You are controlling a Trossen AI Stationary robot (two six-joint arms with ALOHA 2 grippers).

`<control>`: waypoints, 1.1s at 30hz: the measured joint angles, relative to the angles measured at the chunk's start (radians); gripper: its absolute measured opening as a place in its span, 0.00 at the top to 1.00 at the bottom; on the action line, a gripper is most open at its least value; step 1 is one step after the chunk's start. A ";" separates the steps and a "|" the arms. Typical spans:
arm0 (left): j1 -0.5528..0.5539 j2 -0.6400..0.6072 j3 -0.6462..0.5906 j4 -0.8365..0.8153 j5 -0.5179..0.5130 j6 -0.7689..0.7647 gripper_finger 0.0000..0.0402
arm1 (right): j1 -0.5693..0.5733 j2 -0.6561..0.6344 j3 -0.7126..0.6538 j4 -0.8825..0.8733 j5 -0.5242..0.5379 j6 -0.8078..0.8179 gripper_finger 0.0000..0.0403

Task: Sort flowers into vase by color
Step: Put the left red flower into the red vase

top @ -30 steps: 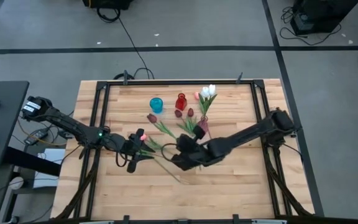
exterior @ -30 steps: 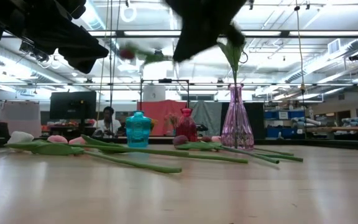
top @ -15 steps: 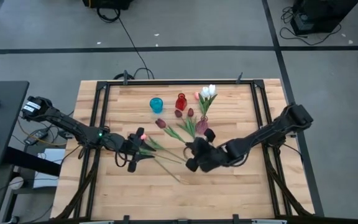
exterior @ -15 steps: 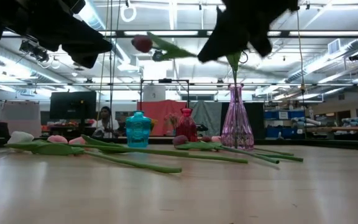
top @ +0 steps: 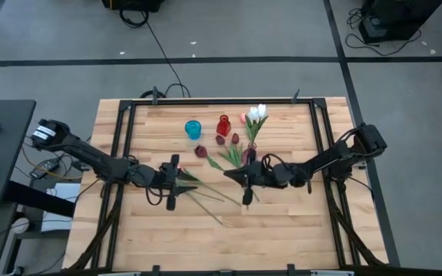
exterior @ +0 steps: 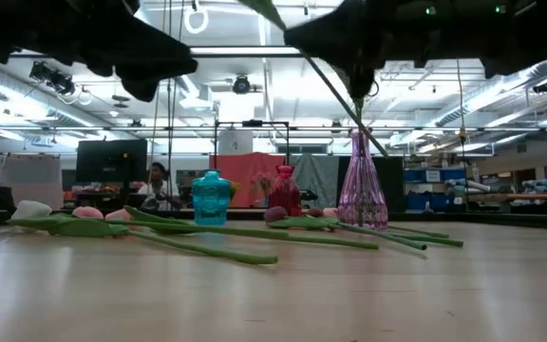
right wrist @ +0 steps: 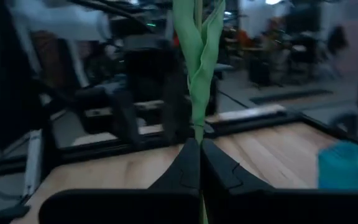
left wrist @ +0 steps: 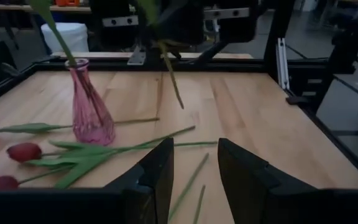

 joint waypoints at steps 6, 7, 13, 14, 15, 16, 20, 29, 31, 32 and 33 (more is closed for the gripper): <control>0.021 0.138 0.061 0.073 -0.001 -0.031 0.67 | -0.002 0.000 0.069 -0.002 -0.042 -0.106 0.98; 0.025 0.156 0.073 0.082 0.000 -0.031 0.67 | -0.001 0.000 0.080 -0.003 -0.043 -0.121 0.98; 0.057 0.249 0.166 0.129 0.025 -0.022 0.67 | -0.001 0.000 0.123 -0.002 -0.046 -0.176 0.98; 0.064 0.261 0.183 0.128 0.026 -0.014 0.67 | -0.001 0.000 0.128 0.000 -0.051 -0.182 0.98; 0.070 0.273 0.204 0.129 0.026 0.002 0.67 | -0.001 0.000 0.132 0.001 -0.057 -0.186 0.98; 0.076 0.281 0.221 0.128 0.028 0.015 0.67 | -0.001 0.000 0.136 0.001 -0.063 -0.190 0.98; 0.100 0.302 0.279 0.130 0.045 0.054 0.67 | 0.007 0.000 0.142 0.012 -0.065 -0.201 0.98; 0.157 0.304 0.340 0.127 0.185 0.052 0.67 | 0.031 0.001 0.142 0.056 -0.061 -0.246 0.98; 0.162 0.304 0.343 0.128 0.201 0.052 0.67 | 0.032 0.001 0.142 0.057 -0.053 -0.255 0.98; 0.162 0.304 0.347 0.126 0.208 0.053 0.67 | 0.031 0.001 0.142 0.057 -0.046 -0.256 0.98; 0.162 0.304 0.349 0.127 0.216 0.054 0.67 | 0.031 0.001 0.142 0.058 -0.042 -0.256 0.98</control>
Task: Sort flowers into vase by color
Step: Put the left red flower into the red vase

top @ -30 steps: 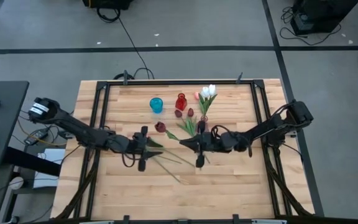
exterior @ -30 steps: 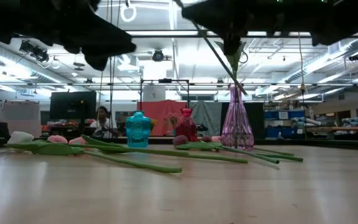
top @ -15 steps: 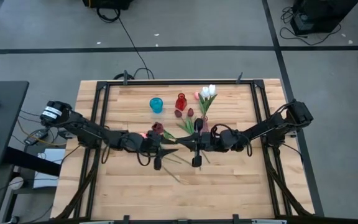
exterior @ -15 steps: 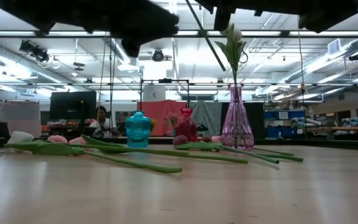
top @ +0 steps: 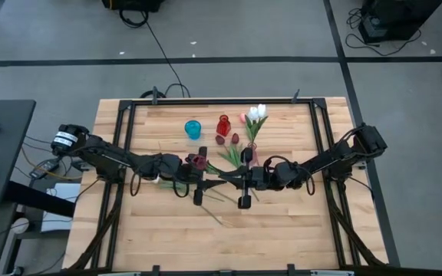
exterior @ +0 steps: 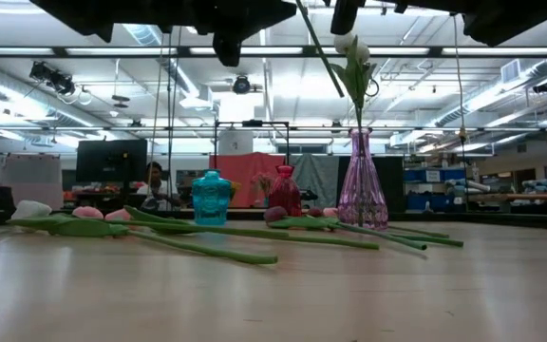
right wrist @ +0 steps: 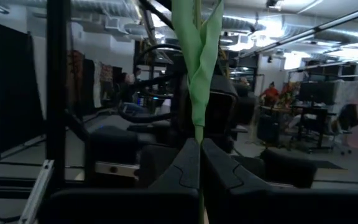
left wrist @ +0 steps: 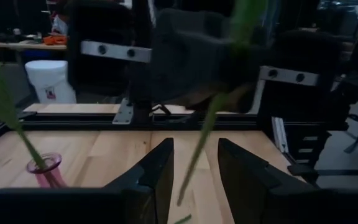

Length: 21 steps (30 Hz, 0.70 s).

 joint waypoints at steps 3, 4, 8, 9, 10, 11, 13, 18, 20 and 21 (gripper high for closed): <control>0.000 0.000 0.000 0.012 0.003 0.002 0.67 | 0.000 0.000 0.000 0.004 0.000 -0.004 0.98; 0.000 0.000 0.000 0.012 0.003 0.006 0.67 | 0.000 0.000 0.000 0.006 0.000 -0.007 0.98; 0.000 0.005 0.000 0.018 0.003 0.041 0.71 | 0.000 0.000 0.000 0.013 0.000 -0.018 0.98; 0.000 0.009 0.000 0.018 0.003 0.046 0.74 | 0.000 0.000 0.000 0.013 0.000 -0.018 0.98; 0.000 0.012 0.000 0.016 0.003 0.050 0.78 | 0.000 0.000 0.000 0.013 0.000 -0.017 0.98; 0.000 0.015 0.000 0.017 0.003 0.052 0.83 | 0.000 0.000 0.000 0.013 0.000 -0.017 0.98; 0.001 0.021 0.000 0.039 0.003 0.053 0.93 | 0.000 0.000 0.000 0.013 0.000 -0.016 0.98; 0.003 0.033 0.000 0.071 0.013 0.056 0.96 | 0.000 0.000 0.000 0.015 -0.001 -0.014 0.98; 0.008 0.033 0.000 0.068 0.029 0.056 0.96 | 0.000 0.000 0.000 0.014 -0.001 -0.014 0.98; 0.010 0.033 0.000 0.063 0.034 0.055 0.96 | 0.000 0.000 0.000 0.013 -0.001 -0.014 0.98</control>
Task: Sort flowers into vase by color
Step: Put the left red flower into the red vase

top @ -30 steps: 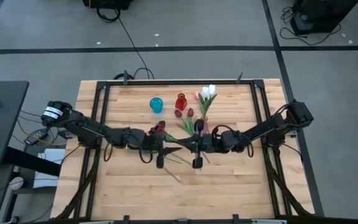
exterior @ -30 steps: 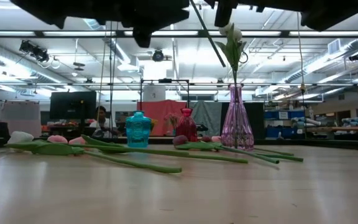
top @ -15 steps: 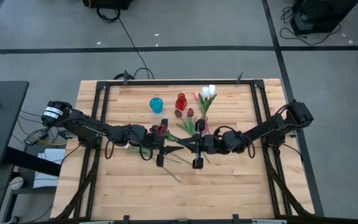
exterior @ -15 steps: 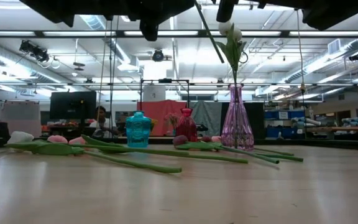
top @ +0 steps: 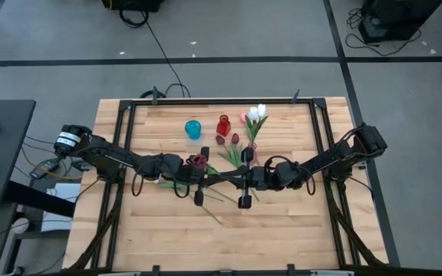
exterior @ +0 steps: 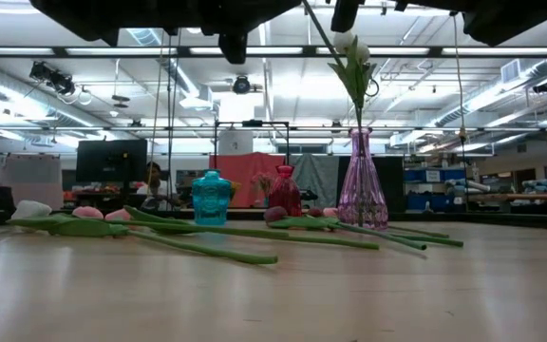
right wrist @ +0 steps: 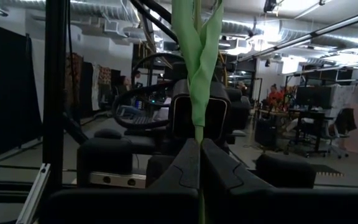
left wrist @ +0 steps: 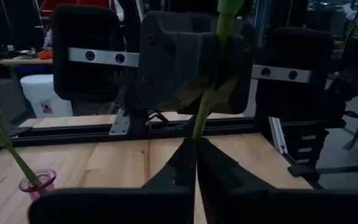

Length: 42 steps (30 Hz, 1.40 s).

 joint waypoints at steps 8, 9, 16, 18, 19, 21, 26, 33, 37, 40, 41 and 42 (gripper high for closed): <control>0.002 0.000 0.000 -0.002 0.002 -0.052 0.91 | 0.000 0.000 0.000 -0.002 0.007 0.000 0.98; 0.002 0.000 0.000 -0.002 0.001 -0.053 0.87 | 0.000 0.000 0.000 -0.001 0.007 0.000 0.98; 0.004 -0.001 0.000 -0.002 -0.007 -0.050 0.73 | 0.000 0.000 0.000 -0.003 0.008 0.000 0.98; 0.004 -0.001 0.000 -0.002 -0.014 -0.048 0.74 | 0.000 0.000 0.000 -0.003 0.008 0.000 0.98; 0.004 -0.001 0.000 -0.001 -0.019 -0.039 0.75 | 0.000 0.000 0.000 -0.003 0.008 0.000 0.98; 0.004 -0.001 -0.001 0.010 -0.029 -0.023 0.79 | 0.000 0.000 0.000 -0.003 0.008 0.003 0.98; 0.016 -0.001 -0.001 0.033 0.000 -0.008 0.96 | -0.001 0.000 0.000 -0.002 0.013 0.019 0.98; 0.016 -0.001 -0.002 0.021 0.010 -0.022 0.99 | 0.000 0.000 0.000 -0.007 0.031 0.028 0.97; 0.017 -0.002 -0.002 0.004 0.045 -0.031 0.99 | 0.000 0.000 0.000 -0.011 0.035 0.073 0.91; 0.017 -0.002 -0.002 -0.054 0.048 -0.035 0.99 | 0.007 0.000 0.000 -0.028 0.064 0.096 0.82; 0.017 -0.004 -0.002 -0.075 0.048 -0.040 0.99 | 0.011 0.000 0.000 -0.046 0.084 0.103 0.78; 0.017 -0.006 -0.002 -0.089 0.048 -0.048 0.99 | 0.016 0.000 0.000 -0.067 0.107 0.112 0.75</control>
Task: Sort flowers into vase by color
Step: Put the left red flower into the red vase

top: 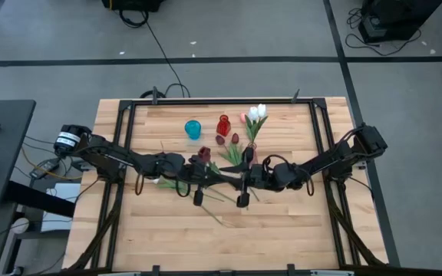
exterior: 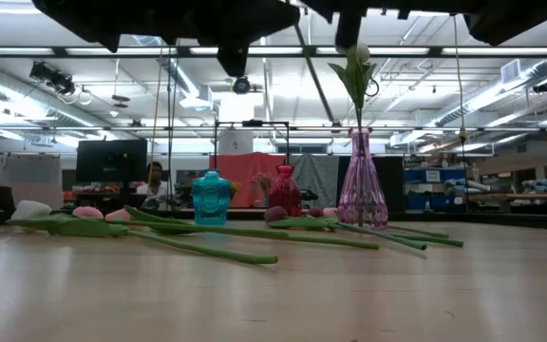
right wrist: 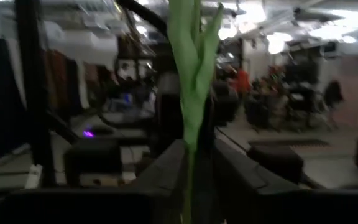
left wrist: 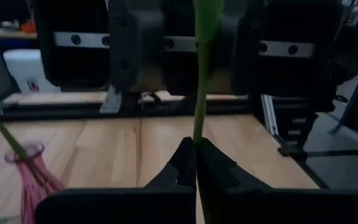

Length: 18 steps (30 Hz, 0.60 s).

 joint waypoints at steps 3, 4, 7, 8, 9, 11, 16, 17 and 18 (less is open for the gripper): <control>0.000 -0.001 0.000 -0.031 0.000 -0.006 0.99 | 0.015 0.000 0.000 -0.059 0.053 0.029 0.66; 0.000 -0.001 0.000 -0.043 0.000 -0.006 0.99 | 0.019 0.000 0.000 -0.082 0.078 0.044 0.64; 0.000 -0.001 0.000 -0.079 -0.001 -0.009 0.99 | 0.033 0.000 0.000 -0.140 0.159 0.087 0.61; 0.000 -0.002 0.000 -0.089 -0.001 -0.011 0.99 | 0.039 0.000 0.000 -0.152 0.185 0.097 0.60; 0.000 -0.005 0.000 -0.106 -0.001 -0.013 0.99 | 0.044 0.000 0.000 -0.164 0.206 0.109 0.60; 0.000 -0.006 0.000 -0.125 -0.004 -0.019 0.99 | 0.056 0.000 0.000 -0.183 0.232 0.130 0.61; 0.000 -0.006 0.000 -0.160 -0.009 -0.031 0.99 | 0.071 -0.001 0.000 -0.209 0.250 0.151 0.61; 0.000 -0.006 0.000 -0.167 -0.009 -0.032 0.99 | 0.071 -0.001 0.000 -0.208 0.253 0.151 0.61; 0.000 -0.006 0.000 -0.171 -0.009 -0.032 0.99 | 0.071 -0.001 0.000 -0.209 0.253 0.151 0.61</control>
